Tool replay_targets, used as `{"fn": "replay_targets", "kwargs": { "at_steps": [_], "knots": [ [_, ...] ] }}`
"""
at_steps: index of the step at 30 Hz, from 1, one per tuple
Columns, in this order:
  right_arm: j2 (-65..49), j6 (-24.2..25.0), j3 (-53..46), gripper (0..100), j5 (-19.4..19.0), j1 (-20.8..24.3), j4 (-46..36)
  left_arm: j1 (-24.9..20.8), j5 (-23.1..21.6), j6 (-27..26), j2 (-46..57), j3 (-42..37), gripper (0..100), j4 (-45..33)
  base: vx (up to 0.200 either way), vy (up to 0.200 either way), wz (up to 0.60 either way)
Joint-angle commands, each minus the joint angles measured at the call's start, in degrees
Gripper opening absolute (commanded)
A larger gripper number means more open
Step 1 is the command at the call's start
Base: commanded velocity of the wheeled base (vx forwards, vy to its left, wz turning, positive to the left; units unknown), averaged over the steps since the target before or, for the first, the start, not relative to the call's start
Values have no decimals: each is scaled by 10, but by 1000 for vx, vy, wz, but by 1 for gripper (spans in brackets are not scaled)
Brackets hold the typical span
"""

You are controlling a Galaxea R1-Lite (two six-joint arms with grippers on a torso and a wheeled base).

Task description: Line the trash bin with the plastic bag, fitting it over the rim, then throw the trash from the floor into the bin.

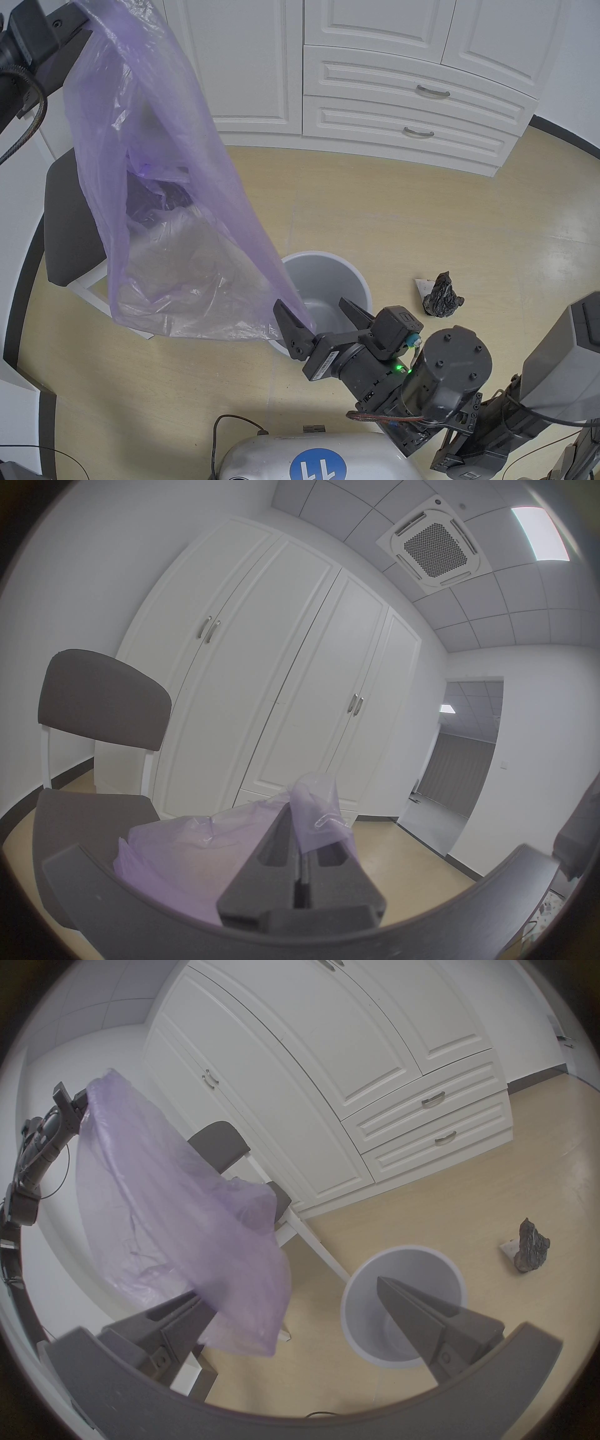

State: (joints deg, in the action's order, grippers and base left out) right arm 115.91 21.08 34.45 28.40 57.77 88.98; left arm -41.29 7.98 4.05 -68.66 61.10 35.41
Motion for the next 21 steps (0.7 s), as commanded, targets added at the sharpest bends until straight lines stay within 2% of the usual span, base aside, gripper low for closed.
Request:
{"fn": "replay_targets", "kwargs": {
  "at_steps": [1,5,21],
  "knots": [
    [21,-2,24,100,20,-6,10,-14,3,0,-2,0,0,0,0,0,0],
    [55,0,64,100,56,-9,10,-26,20,-1,-3,1,0,0,0,0,0],
    [59,8,71,100,59,-9,10,-27,21,-1,2,-1,0,0,0,0,0]
  ]
}}
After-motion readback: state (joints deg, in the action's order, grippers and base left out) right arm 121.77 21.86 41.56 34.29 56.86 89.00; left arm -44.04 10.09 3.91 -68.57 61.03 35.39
